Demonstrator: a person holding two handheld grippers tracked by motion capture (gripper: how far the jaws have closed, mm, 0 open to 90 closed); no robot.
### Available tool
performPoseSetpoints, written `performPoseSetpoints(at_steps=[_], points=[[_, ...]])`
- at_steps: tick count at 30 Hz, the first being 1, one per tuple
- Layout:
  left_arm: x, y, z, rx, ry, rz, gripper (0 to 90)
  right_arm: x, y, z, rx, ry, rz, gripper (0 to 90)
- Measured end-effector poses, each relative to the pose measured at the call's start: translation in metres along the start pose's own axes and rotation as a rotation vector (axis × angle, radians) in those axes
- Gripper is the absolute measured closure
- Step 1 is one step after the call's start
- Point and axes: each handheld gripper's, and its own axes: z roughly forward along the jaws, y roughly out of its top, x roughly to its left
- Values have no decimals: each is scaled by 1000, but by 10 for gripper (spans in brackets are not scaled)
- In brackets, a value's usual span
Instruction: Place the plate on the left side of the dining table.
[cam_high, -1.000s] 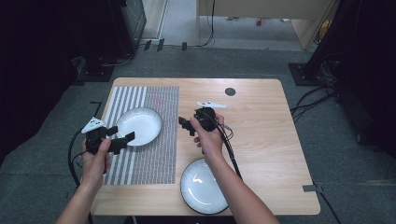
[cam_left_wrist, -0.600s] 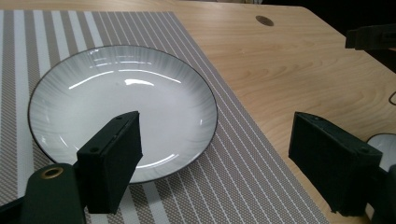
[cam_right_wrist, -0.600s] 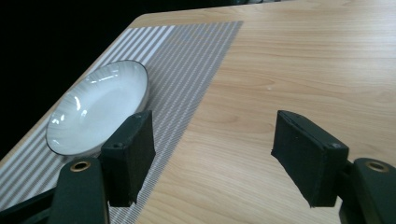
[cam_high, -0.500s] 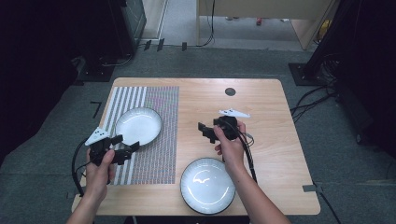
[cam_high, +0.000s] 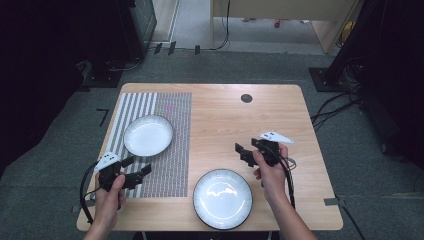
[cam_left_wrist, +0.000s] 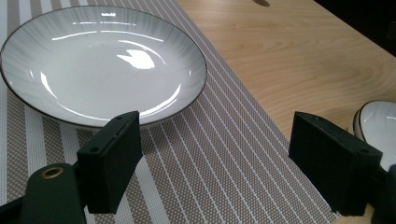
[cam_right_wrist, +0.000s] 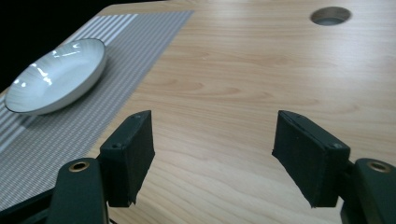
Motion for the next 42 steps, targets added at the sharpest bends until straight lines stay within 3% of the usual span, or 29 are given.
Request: performPoseSetpoints(at_steps=[13, 18, 27, 30, 38, 42], points=[[-1, -24, -10, 0, 31, 25, 172, -52, -37, -39, 3, -67, 51, 272], [7, -32, -17, -7, 44, -6, 172, -72, -51, -53, -3, -99, 86, 272], [24, -45, -32, -3, 94, -20, 173, -100, -76, -76, 21, -162, 101, 273], [30, -50, -36, -1, 129, -16, 173, -106, -82, -83, 26, -189, 94, 273], [49, -58, -43, 2, 167, -68, 173, -115, -98, -98, 38, -265, 47, 267], [52, -62, -42, 13, 187, -64, 173, -117, -102, -103, 33, -289, 38, 267]])
